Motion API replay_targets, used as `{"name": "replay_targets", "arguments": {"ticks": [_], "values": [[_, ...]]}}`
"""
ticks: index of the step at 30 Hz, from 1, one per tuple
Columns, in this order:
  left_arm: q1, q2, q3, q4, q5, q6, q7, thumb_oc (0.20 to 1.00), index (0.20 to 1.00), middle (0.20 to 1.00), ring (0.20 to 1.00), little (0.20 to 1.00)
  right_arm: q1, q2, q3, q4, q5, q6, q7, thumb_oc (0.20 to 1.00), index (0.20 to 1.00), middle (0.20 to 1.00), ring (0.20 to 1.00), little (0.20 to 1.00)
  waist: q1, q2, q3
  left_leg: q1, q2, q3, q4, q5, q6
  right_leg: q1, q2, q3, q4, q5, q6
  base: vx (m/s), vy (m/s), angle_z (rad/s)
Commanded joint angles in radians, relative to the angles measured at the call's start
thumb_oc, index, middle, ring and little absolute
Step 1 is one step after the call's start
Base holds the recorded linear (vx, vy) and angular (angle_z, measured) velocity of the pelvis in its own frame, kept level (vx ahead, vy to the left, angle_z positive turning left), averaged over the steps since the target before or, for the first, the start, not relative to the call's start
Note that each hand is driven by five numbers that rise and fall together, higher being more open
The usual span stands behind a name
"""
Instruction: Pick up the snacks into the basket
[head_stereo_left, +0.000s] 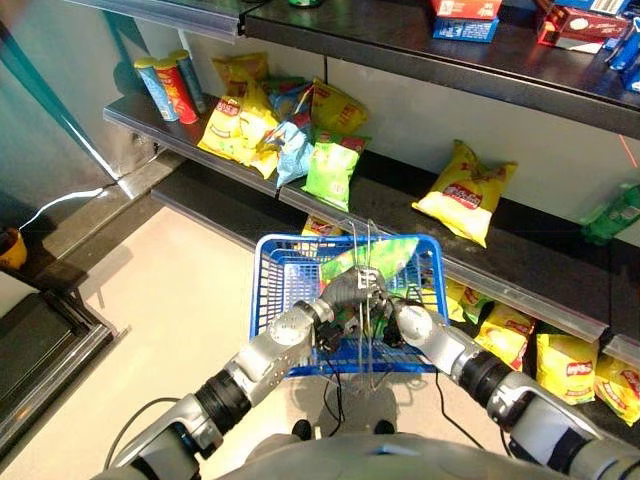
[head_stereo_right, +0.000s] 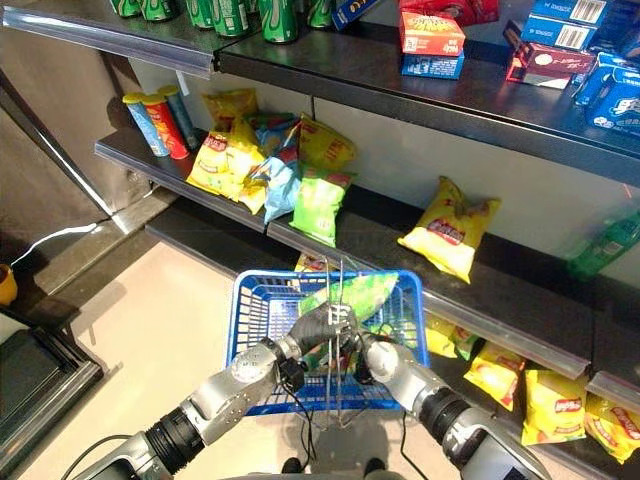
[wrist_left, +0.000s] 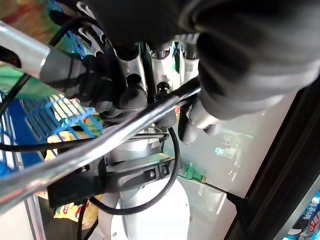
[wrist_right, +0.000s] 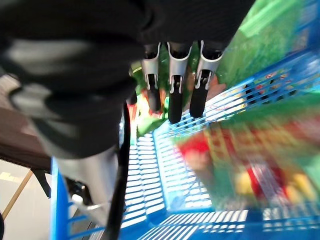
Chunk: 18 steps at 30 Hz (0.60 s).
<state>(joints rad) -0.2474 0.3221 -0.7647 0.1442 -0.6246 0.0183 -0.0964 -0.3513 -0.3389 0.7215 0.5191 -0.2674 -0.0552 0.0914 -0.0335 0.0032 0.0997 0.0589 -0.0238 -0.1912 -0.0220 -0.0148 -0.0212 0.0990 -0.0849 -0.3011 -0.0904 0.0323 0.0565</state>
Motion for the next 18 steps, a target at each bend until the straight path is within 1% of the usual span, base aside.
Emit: {"name": "replay_targets", "arguments": {"ticks": [1, 3, 4, 5, 8, 10, 11, 12, 16, 18], "values": [[-0.135, -0.133, -0.051, -0.128, -0.049, -0.079, -0.092, 0.200, 0.200, 0.200, 0.200, 0.200, -0.123, 0.056, 0.021, -0.094, 0.096, -0.070, 0.028, 1.000, 1.000, 1.000, 1.000, 1.000, 0.030, -0.048, -0.003, -0.020, -0.077, 0.017, 0.006, -0.031, 0.034, -0.009, 0.026, 0.036, 0.186, -0.181, 0.007, 0.00, 0.000, 0.00], [-0.137, -0.128, -0.055, -0.133, -0.046, -0.081, -0.103, 0.200, 0.200, 0.200, 0.200, 0.200, -0.141, 0.039, 0.044, -0.120, 0.083, -0.080, 0.061, 1.000, 1.000, 1.000, 1.000, 1.000, 0.032, -0.051, -0.002, -0.021, -0.077, 0.019, 0.007, -0.032, 0.033, -0.012, 0.027, 0.039, 0.187, -0.180, 0.006, 0.00, 0.001, -0.04], [-0.137, -0.127, -0.056, -0.137, -0.047, -0.082, -0.110, 0.200, 0.200, 0.200, 0.200, 0.200, -0.150, 0.017, 0.054, -0.139, 0.069, -0.086, 0.071, 1.000, 1.000, 1.000, 1.000, 1.000, 0.032, -0.055, -0.001, -0.020, -0.076, 0.020, 0.007, -0.032, 0.033, -0.011, 0.027, 0.041, 0.185, -0.178, 0.007, 0.00, 0.001, -0.05], [-0.138, -0.127, -0.056, -0.137, -0.047, -0.082, -0.110, 0.200, 0.200, 0.200, 0.200, 0.200, -0.150, 0.017, 0.054, -0.140, 0.069, -0.086, 0.072, 1.000, 1.000, 1.000, 1.000, 1.000, 0.032, -0.055, 0.000, -0.020, -0.076, 0.020, 0.007, -0.032, 0.033, -0.011, 0.027, 0.041, 0.185, -0.178, 0.007, 0.00, 0.000, 0.00], [-0.134, -0.122, -0.050, -0.138, -0.038, -0.090, -0.116, 0.200, 0.200, 0.200, 0.200, 0.200, -0.140, -0.023, 0.047, -0.184, 0.093, -0.099, 0.098, 1.000, 1.000, 1.000, 1.000, 1.000, 0.030, -0.059, -0.001, -0.020, -0.074, 0.023, 0.004, -0.031, 0.032, -0.011, 0.028, 0.043, 0.180, -0.177, 0.009, 0.00, 0.002, -0.01], [-0.129, -0.116, -0.042, -0.134, -0.031, -0.095, -0.121, 0.200, 0.200, 0.200, 0.200, 0.200, -0.117, -0.051, 0.029, -0.215, 0.134, -0.103, 0.109, 1.000, 1.000, 1.000, 1.000, 1.000, 0.029, -0.062, -0.004, -0.019, -0.073, 0.024, 0.004, -0.032, 0.032, -0.010, 0.029, 0.045, 0.176, -0.174, 0.009, 0.02, 0.007, -0.04], [-0.126, -0.107, -0.027, -0.130, -0.013, -0.105, -0.121, 0.200, 0.200, 0.200, 0.200, 0.200, -0.084, -0.091, 0.001, -0.249, 0.172, -0.115, 0.112, 1.000, 1.000, 1.000, 1.000, 1.000, 0.024, -0.065, -0.006, -0.018, -0.073, 0.028, 0.004, -0.032, 0.032, -0.010, 0.030, 0.049, 0.175, -0.172, 0.011, 0.02, 0.006, -0.05], [-0.126, -0.107, -0.028, -0.130, -0.013, -0.105, -0.121, 0.200, 0.200, 0.200, 0.200, 0.200, -0.083, -0.093, 0.000, -0.251, 0.173, -0.114, 0.113, 1.000, 1.000, 1.000, 1.000, 1.000, 0.025, -0.065, -0.006, -0.018, -0.073, 0.028, 0.003, -0.032, 0.032, -0.010, 0.030, 0.050, 0.175, -0.172, 0.011, 0.01, 0.007, -0.05], [-0.103, -0.078, 0.022, -0.121, 0.037, -0.126, -0.111, 0.200, 0.200, 0.200, 0.200, 0.200, 0.004, -0.178, -0.058, -0.327, 0.264, -0.120, 0.160, 1.000, 1.000, 1.000, 1.000, 1.000, 0.017, -0.070, -0.011, -0.012, -0.069, 0.039, -0.004, -0.033, 0.031, -0.008, 0.032, 0.060, 0.167, -0.167, 0.014, 0.01, 0.007, -0.05], [-0.083, -0.071, 0.040, -0.112, 0.046, -0.132, -0.111, 0.200, 0.200, 0.200, 0.200, 0.200, 0.012, -0.197, -0.073, -0.285, 0.268, -0.118, 0.163, 1.000, 1.000, 1.000, 1.000, 1.000, 0.018, -0.070, -0.019, -0.006, -0.068, 0.040, -0.007, -0.034, 0.030, 0.000, 0.033, 0.062, 0.157, -0.166, 0.014, 0.03, 0.004, -0.06]]}}
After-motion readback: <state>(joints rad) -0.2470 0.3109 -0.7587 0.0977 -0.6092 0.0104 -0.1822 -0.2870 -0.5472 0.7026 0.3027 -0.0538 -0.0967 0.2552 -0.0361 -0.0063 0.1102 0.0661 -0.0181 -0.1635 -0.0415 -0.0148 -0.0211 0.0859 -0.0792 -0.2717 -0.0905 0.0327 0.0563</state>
